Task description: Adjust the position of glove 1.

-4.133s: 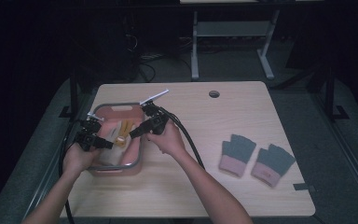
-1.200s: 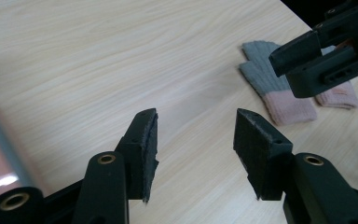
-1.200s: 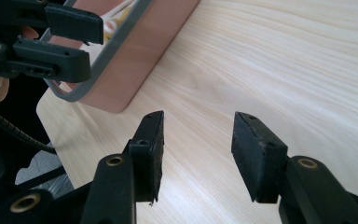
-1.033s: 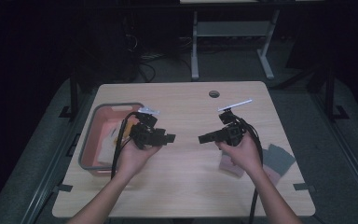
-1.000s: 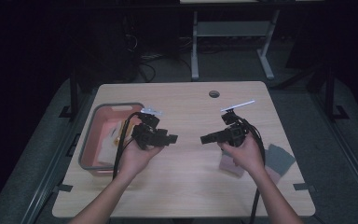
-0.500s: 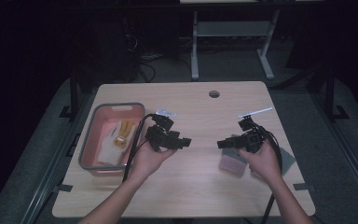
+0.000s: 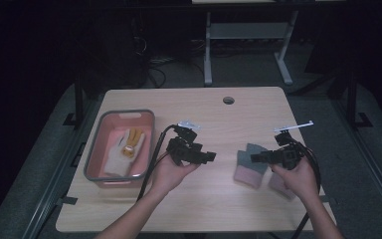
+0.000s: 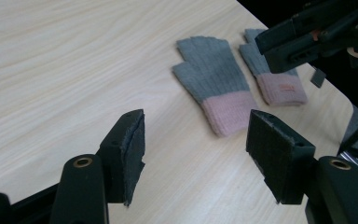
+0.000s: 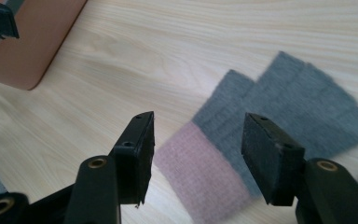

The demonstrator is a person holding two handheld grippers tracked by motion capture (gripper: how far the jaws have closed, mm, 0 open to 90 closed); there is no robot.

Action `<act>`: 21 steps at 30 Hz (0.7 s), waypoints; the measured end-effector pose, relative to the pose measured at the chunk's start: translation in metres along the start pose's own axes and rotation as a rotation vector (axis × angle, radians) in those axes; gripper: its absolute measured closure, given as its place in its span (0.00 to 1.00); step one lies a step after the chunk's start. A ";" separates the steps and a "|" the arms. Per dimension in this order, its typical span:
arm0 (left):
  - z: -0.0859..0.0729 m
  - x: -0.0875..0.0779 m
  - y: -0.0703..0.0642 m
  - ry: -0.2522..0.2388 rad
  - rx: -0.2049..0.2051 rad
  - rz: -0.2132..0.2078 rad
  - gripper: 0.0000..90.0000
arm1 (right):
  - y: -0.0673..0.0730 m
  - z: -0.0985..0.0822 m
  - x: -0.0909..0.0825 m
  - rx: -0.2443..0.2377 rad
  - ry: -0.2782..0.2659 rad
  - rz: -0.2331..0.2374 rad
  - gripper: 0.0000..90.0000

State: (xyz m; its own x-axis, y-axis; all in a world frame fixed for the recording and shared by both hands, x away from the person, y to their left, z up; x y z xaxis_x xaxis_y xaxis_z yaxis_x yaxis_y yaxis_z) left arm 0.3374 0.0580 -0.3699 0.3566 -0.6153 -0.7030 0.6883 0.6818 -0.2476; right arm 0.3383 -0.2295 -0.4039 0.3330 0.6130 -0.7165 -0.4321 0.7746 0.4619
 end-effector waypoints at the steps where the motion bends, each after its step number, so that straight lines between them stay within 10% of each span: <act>1: 0.000 0.002 -0.001 -0.003 0.002 -0.005 0.42 | -0.002 -0.001 -0.002 -0.003 -0.002 -0.014 0.49; 21: -0.002 0.022 -0.014 0.012 0.002 -0.056 0.32 | -0.047 -0.035 -0.023 0.072 -0.006 -0.136 0.49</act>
State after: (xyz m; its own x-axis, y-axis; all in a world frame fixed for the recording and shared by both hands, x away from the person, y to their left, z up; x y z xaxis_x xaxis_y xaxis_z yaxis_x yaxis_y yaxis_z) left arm 0.3345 0.0354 -0.3830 0.3102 -0.6477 -0.6959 0.7082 0.6458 -0.2854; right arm 0.3213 -0.2858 -0.4275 0.3891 0.5024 -0.7721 -0.3214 0.8596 0.3973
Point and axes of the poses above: each handheld gripper's, and its own axes: x roughly forward along the jaws, z roughly out of its top, y roughly to its left, the point moved 2 cm from there along x, roughly forward along the jaws, and after that the axes turned 4 degrees about z, right-handed, at the moved point
